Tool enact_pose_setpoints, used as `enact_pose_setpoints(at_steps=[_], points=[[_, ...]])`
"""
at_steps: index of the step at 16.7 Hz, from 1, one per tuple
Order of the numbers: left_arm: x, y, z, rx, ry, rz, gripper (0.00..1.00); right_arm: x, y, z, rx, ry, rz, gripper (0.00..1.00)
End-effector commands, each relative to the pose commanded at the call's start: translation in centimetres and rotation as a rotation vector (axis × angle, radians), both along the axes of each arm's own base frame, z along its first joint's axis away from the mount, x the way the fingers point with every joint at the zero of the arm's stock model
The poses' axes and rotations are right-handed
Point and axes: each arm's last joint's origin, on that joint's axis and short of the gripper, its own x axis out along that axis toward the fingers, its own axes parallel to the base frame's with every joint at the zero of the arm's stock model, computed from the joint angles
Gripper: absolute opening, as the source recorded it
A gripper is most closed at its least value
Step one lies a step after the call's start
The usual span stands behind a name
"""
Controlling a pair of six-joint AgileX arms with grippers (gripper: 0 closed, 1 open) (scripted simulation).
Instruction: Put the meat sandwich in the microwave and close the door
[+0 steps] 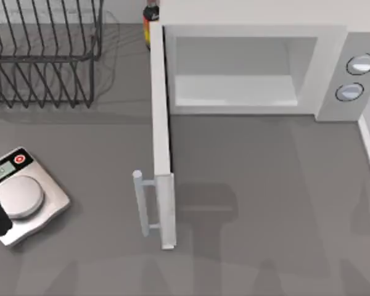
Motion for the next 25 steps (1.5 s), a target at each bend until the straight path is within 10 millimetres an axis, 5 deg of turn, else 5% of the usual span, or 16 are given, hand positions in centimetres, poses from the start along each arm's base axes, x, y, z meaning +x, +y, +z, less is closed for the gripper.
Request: enact_pose_setpoints(at_steps=[5, 10, 18, 25], points=[[0.0, 0.0, 0.0, 0.0, 0.0, 0.0, 1.0, 0.1, 0.0, 0.6, -0.065, 0.077, 0.005, 1.0], [0.0, 0.0, 0.0, 0.0, 0.0, 0.0, 1.0, 1.6, 0.3, 1.9, -0.323, 0.442, 0.092, 1.0], [0.0, 0.0, 0.0, 0.0, 0.0, 0.0, 1.0, 6.7, 0.9, 1.8, -0.733, 1.151, 0.548, 1.0], [0.0, 0.0, 0.0, 0.0, 0.0, 0.0, 1.0, 9.9, 1.3, 1.3, -0.866, 1.386, 0.863, 1.0]])
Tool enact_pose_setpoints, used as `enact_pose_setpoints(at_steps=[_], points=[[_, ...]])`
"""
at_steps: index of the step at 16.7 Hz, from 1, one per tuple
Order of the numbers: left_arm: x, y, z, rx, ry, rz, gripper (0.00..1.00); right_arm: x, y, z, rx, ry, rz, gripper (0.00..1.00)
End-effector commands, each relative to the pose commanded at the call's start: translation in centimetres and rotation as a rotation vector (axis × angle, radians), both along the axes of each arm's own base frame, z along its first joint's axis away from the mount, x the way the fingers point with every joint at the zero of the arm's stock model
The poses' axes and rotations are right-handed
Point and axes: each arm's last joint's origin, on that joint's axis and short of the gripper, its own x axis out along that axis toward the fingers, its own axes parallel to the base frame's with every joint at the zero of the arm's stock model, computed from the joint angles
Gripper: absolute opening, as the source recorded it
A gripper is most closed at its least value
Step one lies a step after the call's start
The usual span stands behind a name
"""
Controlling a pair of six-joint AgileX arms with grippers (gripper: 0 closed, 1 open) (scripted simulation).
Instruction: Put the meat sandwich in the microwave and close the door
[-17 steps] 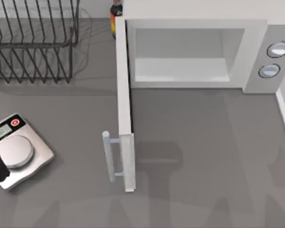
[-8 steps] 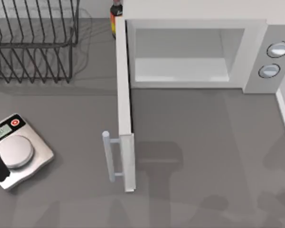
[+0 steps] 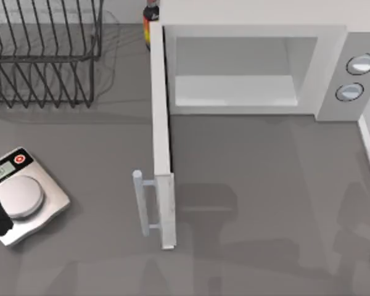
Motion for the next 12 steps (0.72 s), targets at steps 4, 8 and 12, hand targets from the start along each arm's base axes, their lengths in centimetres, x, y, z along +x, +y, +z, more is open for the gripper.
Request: enact_pose_setpoints(at_steps=[4, 8, 12], points=[[0.0, 0.0, 0.0, 0.0, 0.0, 0.0, 1.0, 0.1, 0.0, 0.0, -0.001, 0.007, 0.005, 1.0], [0.0, 0.0, 0.0, 0.0, 0.0, 0.0, 1.0, 0.1, 0.0, -1.0, -0.001, 0.01, 0.003, 1.0], [0.0, 0.0, 0.0, 0.0, 0.0, 0.0, 1.0, 0.5, 0.0, -4.4, 0.0, 0.002, 0.005, 1.0]])
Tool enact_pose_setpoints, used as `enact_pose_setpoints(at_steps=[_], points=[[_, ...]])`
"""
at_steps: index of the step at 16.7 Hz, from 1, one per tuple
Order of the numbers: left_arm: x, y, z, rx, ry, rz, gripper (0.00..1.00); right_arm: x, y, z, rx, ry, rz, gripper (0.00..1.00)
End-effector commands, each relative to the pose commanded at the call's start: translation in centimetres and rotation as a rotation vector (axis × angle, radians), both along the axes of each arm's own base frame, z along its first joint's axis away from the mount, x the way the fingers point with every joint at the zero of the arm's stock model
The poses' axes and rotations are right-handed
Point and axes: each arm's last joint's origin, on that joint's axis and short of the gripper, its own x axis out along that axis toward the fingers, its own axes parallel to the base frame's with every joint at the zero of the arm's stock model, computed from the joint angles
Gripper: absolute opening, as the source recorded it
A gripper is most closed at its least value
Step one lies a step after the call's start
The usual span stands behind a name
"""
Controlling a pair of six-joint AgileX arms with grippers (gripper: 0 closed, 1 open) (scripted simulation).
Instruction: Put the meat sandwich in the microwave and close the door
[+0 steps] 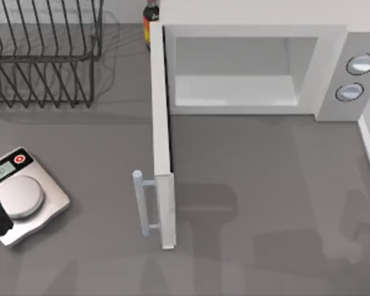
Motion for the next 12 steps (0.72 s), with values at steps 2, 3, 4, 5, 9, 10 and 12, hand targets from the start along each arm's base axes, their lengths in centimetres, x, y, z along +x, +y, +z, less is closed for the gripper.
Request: enact_pose_setpoints(at_steps=[2, 3, 4, 5, 9, 10, 12], points=[[0.0, 0.0, 0.0, 0.0, 0.0, 0.0, 1.0, -0.1, 0.0, -1.8, 0.0, -0.003, 0.0, 1.0], [0.0, 0.0, 0.0, 0.0, 0.0, 0.0, 1.0, -0.2, 0.0, -2.6, 0.0, -0.002, 0.0, 1.0], [0.0, 0.0, 0.0, 0.0, 0.0, 0.0, 1.0, -0.3, 0.0, -3.2, 0.0, 0.001, 0.0, 1.0], [0.0, 0.0, 0.0, 0.0, 0.0, 0.0, 1.0, -0.4, 0.0, -3.5, 0.0, 0.004, 0.0, 1.0], [0.0, 0.0, 0.0, 0.0, 0.0, 0.0, 1.0, -0.4, 0.0, -3.6, 0.0, 0.005, 0.0, 1.0], [0.0, 0.0, 0.0, 0.0, 0.0, 0.0, 1.0, -0.4, 0.0, -3.6, 0.0, 0.005, 0.0, 0.92], [0.0, 0.0, 0.0, 0.0, 0.0, 0.0, 1.0, -0.4, 0.0, -3.6, 0.0, 0.005, 0.0, 0.77]])
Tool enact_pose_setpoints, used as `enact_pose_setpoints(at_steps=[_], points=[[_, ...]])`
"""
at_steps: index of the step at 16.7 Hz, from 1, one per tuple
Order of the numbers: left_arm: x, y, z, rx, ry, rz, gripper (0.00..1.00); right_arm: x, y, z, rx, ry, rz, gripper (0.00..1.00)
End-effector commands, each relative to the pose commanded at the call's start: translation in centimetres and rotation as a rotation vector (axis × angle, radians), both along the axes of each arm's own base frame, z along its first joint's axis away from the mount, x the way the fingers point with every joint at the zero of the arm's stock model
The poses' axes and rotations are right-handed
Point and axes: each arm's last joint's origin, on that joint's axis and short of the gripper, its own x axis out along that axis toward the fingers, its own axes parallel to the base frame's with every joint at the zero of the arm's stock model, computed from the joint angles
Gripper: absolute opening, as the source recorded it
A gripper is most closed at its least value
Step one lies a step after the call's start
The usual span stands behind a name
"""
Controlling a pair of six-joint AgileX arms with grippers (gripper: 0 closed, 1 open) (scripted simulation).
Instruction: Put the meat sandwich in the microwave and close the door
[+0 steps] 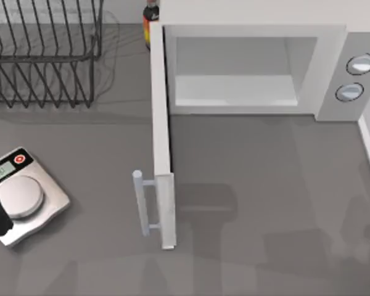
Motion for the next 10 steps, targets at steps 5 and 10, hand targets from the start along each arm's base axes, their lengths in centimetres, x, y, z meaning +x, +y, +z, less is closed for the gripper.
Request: enact_pose_setpoints(at_steps=[5, 10], points=[[0.0, 0.0, 0.0, 0.0, 0.0, 0.0, 1.0, 0.0, 0.0, 0.0, 0.0, 0.0, 0.0, 0.4], [0.0, 0.0, 0.0, 0.0, 0.0, 0.0, 1.0, 0.0, 0.0, 0.0, 0.0, 0.0, 0.0, 0.02]])
